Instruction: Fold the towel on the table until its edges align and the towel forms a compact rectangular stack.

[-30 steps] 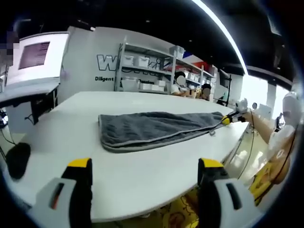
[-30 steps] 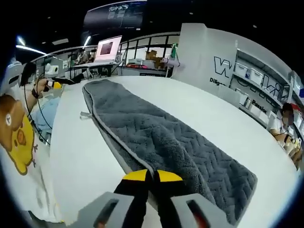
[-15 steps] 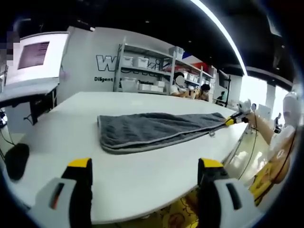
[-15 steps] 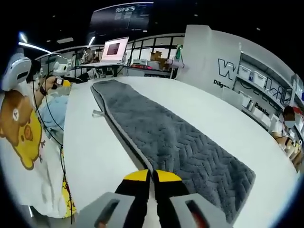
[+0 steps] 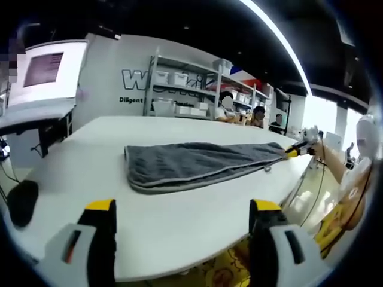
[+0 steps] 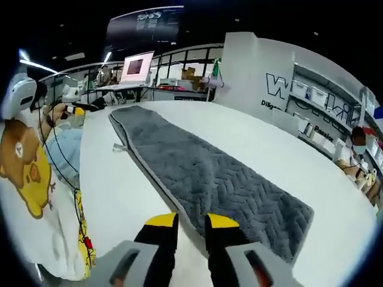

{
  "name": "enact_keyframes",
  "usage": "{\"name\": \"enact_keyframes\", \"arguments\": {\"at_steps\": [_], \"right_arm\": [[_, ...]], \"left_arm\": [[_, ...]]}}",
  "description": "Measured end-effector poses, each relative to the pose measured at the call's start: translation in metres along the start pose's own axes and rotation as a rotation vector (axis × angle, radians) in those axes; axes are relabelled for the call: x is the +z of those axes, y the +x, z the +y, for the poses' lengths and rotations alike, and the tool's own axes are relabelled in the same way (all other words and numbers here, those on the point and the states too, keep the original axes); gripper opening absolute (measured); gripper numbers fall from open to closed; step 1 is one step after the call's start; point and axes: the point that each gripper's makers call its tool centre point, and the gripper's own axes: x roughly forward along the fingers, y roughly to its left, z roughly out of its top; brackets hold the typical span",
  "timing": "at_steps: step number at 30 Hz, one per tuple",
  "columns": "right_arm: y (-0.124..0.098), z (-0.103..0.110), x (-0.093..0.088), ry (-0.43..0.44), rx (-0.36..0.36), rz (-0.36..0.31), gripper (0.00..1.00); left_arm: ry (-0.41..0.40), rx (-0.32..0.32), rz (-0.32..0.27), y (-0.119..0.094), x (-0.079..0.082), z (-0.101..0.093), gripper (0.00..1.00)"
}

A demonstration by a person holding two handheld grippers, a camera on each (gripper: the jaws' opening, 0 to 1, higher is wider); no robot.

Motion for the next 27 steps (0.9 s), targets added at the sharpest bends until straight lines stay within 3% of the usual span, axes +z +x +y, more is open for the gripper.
{"name": "enact_keyframes", "arguments": {"at_steps": [8, 14, 22, 27], "right_arm": [[-0.034, -0.013, -0.001, 0.062, -0.094, -0.093, 0.36], [-0.058, -0.022, -0.019, 0.077, -0.162, -0.079, 0.47], [-0.09, -0.035, -0.033, 0.149, -0.261, -0.105, 0.55], [-0.101, -0.038, -0.045, 0.191, -0.298, -0.101, 0.63]], "left_arm": [[-0.005, -0.005, 0.001, 0.004, -0.001, 0.0, 0.97], [-0.005, -0.008, 0.002, 0.006, -0.001, 0.0, 0.97], [-0.013, -0.007, 0.005, 0.007, -0.003, 0.001, 0.97], [-0.011, -0.01, 0.005, 0.007, -0.003, 0.0, 0.97]]}}
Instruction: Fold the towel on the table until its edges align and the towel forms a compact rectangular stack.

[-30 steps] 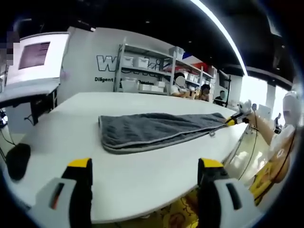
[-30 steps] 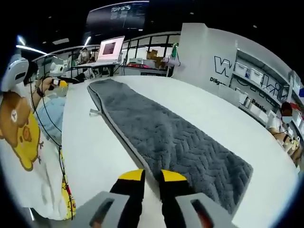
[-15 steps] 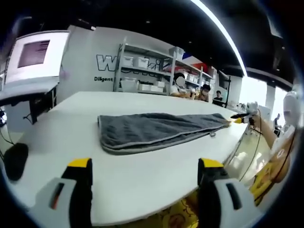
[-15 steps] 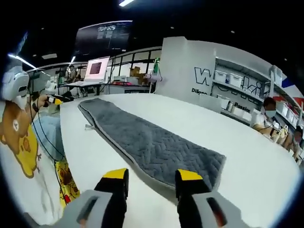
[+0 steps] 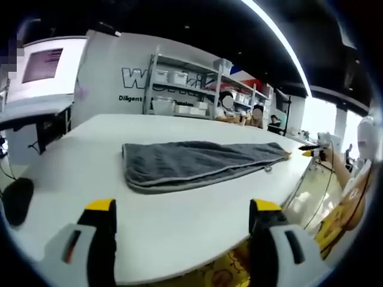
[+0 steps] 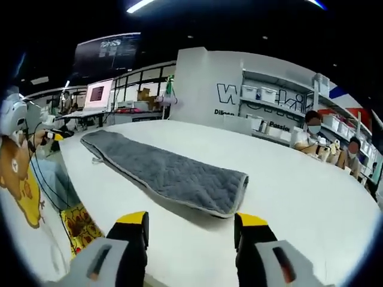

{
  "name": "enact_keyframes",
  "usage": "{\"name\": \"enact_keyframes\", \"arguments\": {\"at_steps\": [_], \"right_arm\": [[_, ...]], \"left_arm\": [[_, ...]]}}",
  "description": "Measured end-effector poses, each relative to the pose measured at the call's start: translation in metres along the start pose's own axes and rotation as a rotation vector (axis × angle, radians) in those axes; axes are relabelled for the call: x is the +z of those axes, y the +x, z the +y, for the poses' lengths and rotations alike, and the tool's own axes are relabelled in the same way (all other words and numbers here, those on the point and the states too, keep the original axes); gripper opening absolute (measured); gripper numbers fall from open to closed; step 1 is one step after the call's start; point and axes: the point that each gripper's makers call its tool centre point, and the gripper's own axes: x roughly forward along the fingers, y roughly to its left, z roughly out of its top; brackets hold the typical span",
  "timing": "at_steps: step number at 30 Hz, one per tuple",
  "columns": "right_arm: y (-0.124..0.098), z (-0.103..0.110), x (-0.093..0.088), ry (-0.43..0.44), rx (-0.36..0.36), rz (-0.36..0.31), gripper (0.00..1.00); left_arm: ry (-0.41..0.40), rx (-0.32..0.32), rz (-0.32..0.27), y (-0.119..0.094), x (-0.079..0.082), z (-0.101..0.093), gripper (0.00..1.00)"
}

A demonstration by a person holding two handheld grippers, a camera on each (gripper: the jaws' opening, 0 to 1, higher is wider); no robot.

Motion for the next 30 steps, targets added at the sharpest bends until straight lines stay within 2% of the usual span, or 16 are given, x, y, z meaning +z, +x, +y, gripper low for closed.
{"name": "enact_keyframes", "arguments": {"at_steps": [4, 12, 30], "right_arm": [[-0.008, -0.003, -0.006, 0.028, -0.019, -0.008, 0.64], [-0.018, -0.008, -0.015, 0.124, -0.044, -0.035, 0.76], [-0.015, -0.001, -0.018, 0.141, -0.036, -0.014, 0.93]], "left_arm": [[-0.003, -0.002, -0.003, 0.0, 0.0, -0.001, 0.97], [-0.026, -0.001, -0.014, -0.001, -0.002, -0.001, 0.97], [-0.029, 0.008, -0.015, -0.005, -0.003, 0.002, 0.97]]}}
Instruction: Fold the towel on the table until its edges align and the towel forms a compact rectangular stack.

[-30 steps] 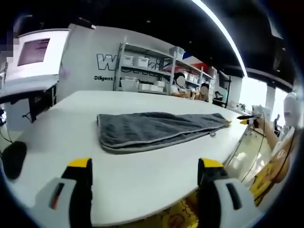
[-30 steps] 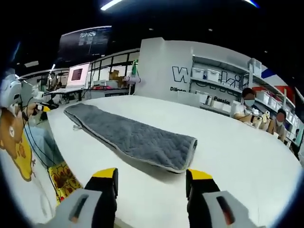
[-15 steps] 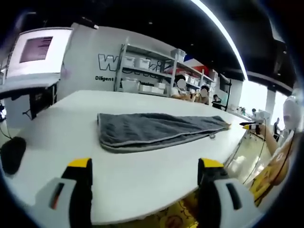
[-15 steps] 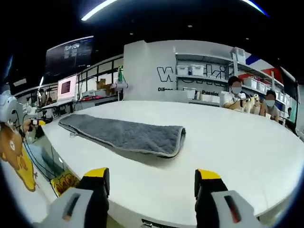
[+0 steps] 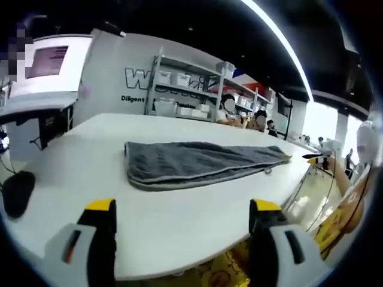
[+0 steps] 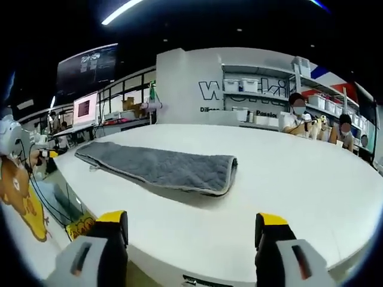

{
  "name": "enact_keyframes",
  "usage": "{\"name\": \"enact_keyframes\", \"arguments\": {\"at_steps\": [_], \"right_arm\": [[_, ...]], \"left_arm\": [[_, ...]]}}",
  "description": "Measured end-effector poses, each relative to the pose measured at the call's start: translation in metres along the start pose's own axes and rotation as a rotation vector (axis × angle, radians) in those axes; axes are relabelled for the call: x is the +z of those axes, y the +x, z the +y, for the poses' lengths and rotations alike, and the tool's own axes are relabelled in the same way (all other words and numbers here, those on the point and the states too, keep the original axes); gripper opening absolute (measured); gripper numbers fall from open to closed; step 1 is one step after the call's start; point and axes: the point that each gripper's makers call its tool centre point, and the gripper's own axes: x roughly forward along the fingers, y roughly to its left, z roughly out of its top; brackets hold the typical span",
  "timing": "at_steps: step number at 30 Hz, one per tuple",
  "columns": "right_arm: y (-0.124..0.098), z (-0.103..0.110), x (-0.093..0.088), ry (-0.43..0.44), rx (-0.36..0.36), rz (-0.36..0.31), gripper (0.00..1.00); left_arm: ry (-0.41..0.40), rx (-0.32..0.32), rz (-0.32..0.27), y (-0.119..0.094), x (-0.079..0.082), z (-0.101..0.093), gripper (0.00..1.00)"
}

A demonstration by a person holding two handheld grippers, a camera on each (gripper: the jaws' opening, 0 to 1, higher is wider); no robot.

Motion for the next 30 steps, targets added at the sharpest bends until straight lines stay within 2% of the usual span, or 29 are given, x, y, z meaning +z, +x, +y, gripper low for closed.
{"name": "enact_keyframes", "arguments": {"at_steps": [6, 16, 22, 27, 30], "right_arm": [[-0.002, -0.004, -0.003, 0.019, -0.015, 0.005, 0.99], [-0.013, -0.013, -0.005, 0.038, -0.046, -0.001, 0.99], [-0.018, -0.014, -0.007, 0.05, -0.064, -0.007, 0.99], [-0.025, -0.015, -0.009, 0.052, -0.074, -0.008, 0.99], [-0.029, -0.016, -0.009, 0.049, -0.079, -0.006, 0.99]], "left_arm": [[0.004, -0.003, 0.0, 0.001, 0.001, -0.001, 0.97], [0.02, -0.028, -0.003, 0.009, 0.008, -0.01, 0.97], [0.05, -0.089, -0.011, 0.03, 0.02, -0.026, 0.96], [0.087, -0.153, -0.016, 0.059, 0.03, -0.04, 0.96], [0.123, -0.214, -0.018, 0.077, 0.034, -0.052, 0.91]]}}
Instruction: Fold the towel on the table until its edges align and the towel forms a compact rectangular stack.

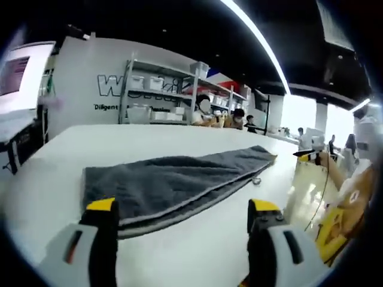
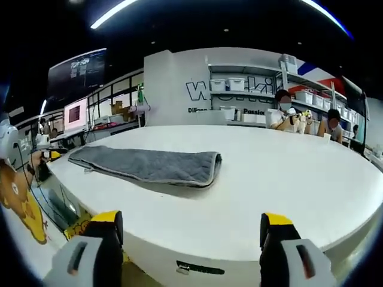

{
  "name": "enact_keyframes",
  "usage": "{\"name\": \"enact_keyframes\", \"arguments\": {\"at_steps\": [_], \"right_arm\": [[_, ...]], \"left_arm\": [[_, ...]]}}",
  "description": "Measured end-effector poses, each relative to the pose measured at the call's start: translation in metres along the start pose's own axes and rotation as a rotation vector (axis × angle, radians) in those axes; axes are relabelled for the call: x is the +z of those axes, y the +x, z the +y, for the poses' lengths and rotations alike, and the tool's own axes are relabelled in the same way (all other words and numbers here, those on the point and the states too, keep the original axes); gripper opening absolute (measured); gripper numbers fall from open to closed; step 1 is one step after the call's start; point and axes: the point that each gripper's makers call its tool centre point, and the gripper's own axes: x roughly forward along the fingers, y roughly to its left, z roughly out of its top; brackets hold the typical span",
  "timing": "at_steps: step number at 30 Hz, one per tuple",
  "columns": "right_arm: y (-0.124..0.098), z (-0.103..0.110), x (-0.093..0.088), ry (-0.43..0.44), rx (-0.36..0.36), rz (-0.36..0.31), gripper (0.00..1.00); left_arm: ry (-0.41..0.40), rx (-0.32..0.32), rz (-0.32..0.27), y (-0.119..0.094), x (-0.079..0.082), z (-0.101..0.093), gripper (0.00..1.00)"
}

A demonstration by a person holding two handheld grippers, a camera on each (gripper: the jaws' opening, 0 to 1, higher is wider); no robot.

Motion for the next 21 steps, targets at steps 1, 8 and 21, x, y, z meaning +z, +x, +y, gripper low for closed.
{"name": "enact_keyframes", "arguments": {"at_steps": [1, 8, 21], "right_arm": [[-0.001, -0.001, 0.0, -0.001, -0.002, 0.0, 0.99], [-0.003, 0.001, 0.001, -0.019, 0.002, 0.005, 0.99], [0.005, 0.005, 0.005, -0.046, 0.012, 0.026, 0.99]], "left_arm": [[0.016, -0.018, 0.0, 0.007, 0.001, -0.002, 0.9], [0.082, -0.103, 0.016, 0.049, 0.003, -0.013, 0.82], [0.219, -0.155, 0.118, 0.083, -0.018, -0.023, 0.31]]}}
